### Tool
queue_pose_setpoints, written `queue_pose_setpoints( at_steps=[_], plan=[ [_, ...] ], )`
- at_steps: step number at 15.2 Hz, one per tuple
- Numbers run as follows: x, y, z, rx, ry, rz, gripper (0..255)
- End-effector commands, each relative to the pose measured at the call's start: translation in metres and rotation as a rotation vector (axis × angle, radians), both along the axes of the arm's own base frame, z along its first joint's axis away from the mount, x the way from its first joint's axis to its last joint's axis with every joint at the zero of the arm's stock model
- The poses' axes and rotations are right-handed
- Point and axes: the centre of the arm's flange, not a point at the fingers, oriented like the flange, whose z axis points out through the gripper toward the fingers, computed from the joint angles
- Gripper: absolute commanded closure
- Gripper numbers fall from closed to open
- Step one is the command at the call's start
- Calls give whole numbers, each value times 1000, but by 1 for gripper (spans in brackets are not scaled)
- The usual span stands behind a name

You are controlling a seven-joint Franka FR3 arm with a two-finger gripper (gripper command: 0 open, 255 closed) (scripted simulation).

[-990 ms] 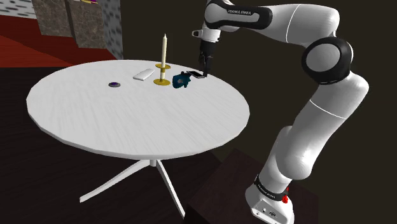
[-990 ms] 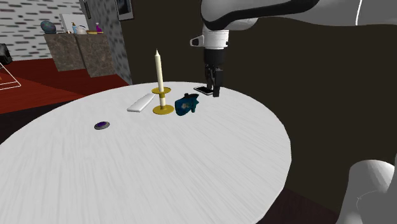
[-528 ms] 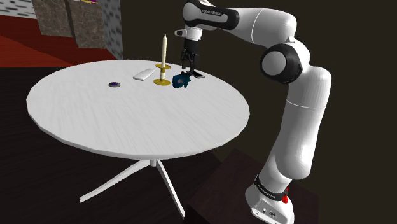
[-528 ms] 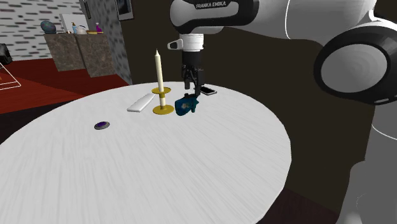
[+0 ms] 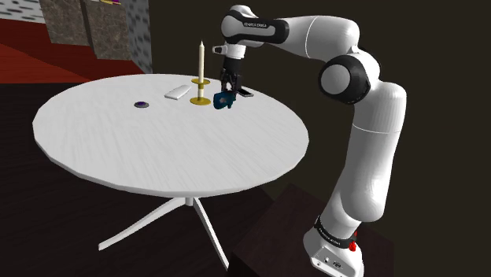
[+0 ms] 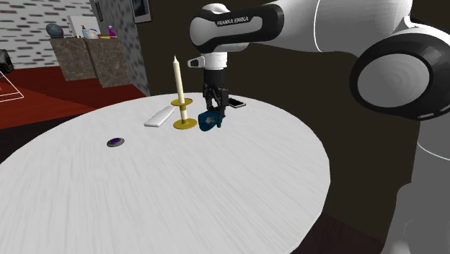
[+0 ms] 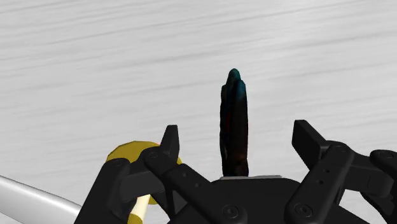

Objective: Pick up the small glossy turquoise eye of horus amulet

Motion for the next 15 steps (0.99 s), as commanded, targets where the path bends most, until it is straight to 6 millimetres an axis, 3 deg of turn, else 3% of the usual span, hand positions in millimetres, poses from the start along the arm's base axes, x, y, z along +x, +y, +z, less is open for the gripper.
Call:
queue_pose_setpoints(
  at_steps=[1, 2, 11, 15],
  plan=[
    [0, 0, -5, 0, 1, 1, 0],
    [1, 1, -5, 0, 1, 1, 255],
    [0, 0, -5, 0, 1, 1, 255],
    [0, 0, 16, 0, 1, 1, 255]
  ],
)
